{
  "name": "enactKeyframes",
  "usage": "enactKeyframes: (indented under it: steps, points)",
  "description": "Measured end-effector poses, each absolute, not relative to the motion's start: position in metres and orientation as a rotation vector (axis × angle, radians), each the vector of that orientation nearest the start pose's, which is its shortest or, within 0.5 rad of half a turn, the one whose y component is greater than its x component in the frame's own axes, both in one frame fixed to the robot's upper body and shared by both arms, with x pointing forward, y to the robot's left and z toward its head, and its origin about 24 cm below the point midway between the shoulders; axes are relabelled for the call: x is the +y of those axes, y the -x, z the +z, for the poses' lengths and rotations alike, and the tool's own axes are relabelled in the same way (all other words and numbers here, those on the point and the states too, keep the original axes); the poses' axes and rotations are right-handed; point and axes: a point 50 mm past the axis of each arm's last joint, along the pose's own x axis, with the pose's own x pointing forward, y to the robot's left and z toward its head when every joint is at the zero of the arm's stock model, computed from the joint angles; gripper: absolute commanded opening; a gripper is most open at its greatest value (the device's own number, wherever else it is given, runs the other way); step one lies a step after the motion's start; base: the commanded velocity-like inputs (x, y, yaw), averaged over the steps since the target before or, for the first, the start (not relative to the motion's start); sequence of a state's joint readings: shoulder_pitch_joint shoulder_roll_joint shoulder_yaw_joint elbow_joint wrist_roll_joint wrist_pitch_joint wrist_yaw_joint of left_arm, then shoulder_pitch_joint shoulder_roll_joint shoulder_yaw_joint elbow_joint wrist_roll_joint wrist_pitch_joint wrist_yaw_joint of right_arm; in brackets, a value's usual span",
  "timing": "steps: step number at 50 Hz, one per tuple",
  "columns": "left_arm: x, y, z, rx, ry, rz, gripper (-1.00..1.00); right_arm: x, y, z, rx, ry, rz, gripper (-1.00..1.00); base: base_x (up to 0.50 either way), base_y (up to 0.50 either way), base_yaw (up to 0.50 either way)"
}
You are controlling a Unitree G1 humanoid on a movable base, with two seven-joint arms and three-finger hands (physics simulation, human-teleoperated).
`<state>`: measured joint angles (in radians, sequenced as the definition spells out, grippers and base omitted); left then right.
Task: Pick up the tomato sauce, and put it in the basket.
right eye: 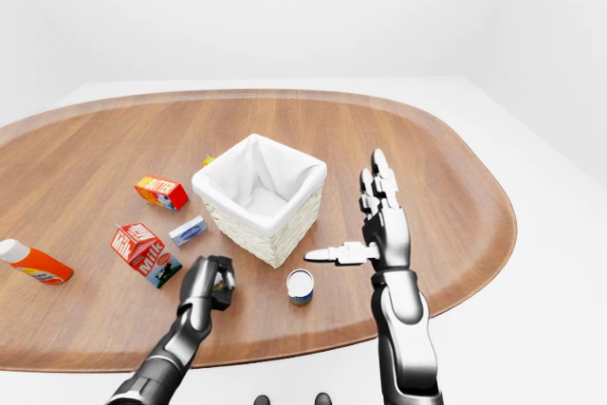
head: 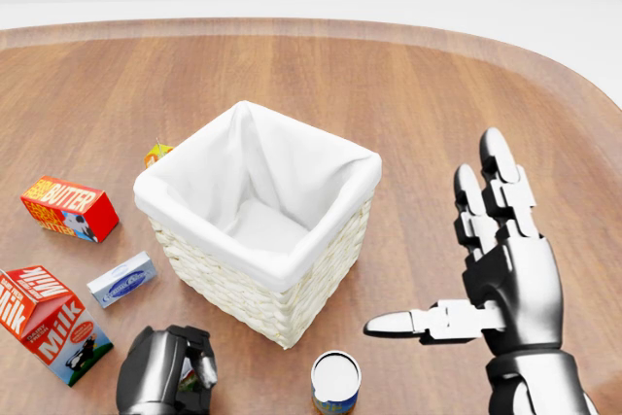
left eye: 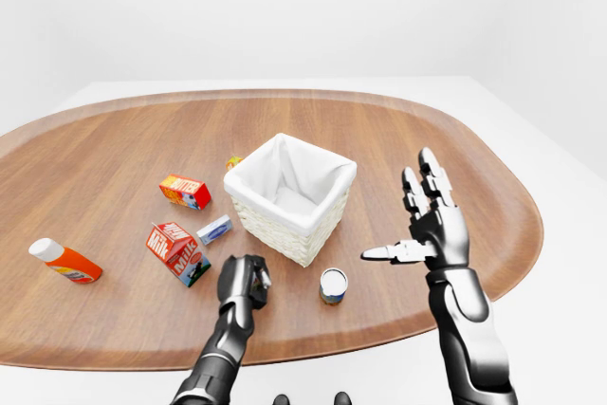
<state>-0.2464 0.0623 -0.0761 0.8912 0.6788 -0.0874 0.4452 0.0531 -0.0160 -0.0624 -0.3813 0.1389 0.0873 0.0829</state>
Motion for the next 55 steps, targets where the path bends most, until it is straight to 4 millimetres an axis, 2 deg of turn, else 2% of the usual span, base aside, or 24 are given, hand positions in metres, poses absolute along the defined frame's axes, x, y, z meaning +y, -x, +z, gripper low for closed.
enactKeyframes:
  steps: [4, 9, 35, 55]
  points:
    - [0.153, -0.256, -0.070, 0.343, -0.830, 0.064, -1.00, -0.164, -0.236, 0.110, -0.252, -0.097, 0.038, 1.00, 0.00, 0.00, 0.00]
    - [0.160, -0.257, -0.063, 0.327, -0.801, 0.082, -1.00, -0.165, -0.236, 0.111, -0.255, -0.098, 0.034, 1.00, 0.00, 0.00, 0.00]
    - [0.160, -0.255, 0.009, 0.054, -0.635, 0.047, -1.00, -0.168, -0.237, 0.111, -0.256, -0.099, 0.020, 1.00, 0.00, 0.00, 0.00]
    - [0.158, -0.250, 0.044, -0.077, -0.597, 0.030, -1.00, -0.169, -0.239, 0.110, -0.250, -0.099, 0.018, 1.00, 0.00, 0.00, 0.00]
